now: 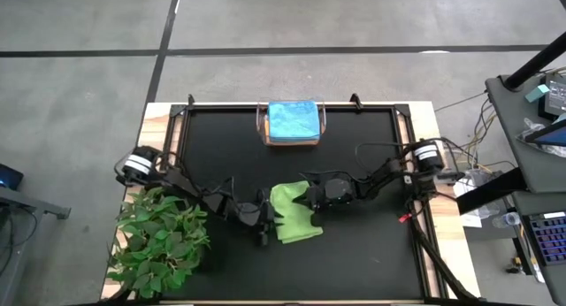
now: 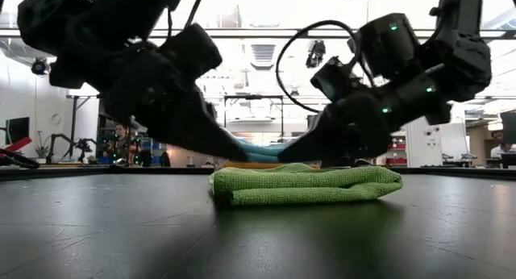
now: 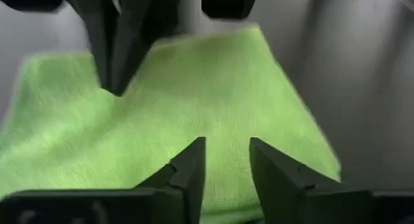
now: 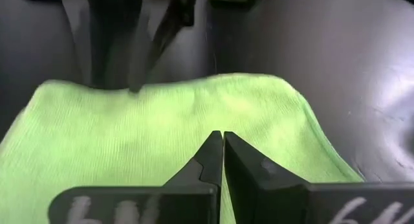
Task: Fold microfiber towels
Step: Fold the green microfiber cloth
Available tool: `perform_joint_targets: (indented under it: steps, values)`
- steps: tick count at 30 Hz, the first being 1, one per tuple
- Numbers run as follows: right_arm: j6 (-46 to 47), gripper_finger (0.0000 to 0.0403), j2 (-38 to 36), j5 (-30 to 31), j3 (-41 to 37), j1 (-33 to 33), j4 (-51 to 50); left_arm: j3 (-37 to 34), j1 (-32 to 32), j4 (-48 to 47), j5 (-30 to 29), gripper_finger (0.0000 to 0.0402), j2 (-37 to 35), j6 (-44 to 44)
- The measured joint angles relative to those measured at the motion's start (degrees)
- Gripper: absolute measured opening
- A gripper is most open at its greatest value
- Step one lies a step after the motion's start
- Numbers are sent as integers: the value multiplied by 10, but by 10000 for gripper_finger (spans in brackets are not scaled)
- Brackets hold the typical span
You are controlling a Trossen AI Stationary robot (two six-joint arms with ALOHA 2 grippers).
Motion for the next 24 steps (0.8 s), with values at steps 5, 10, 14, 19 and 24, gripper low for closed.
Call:
perform_joint_targets:
  steps: [5,10,14,19,24]
  values:
    - [1,9,28,13,21,-1,9,8,-4,-2,40,52,27,-29]
    - [9,9,26,63,19,-10,3,20,-4,13,80,7,61,-60]
    - [11,9,25,75,14,-24,1,22,-3,24,94,4,67,-75]
    - [14,9,30,76,9,-37,-7,18,-3,22,96,5,63,-75]
    - [9,9,30,95,7,-50,-16,18,-3,18,97,5,63,-76]
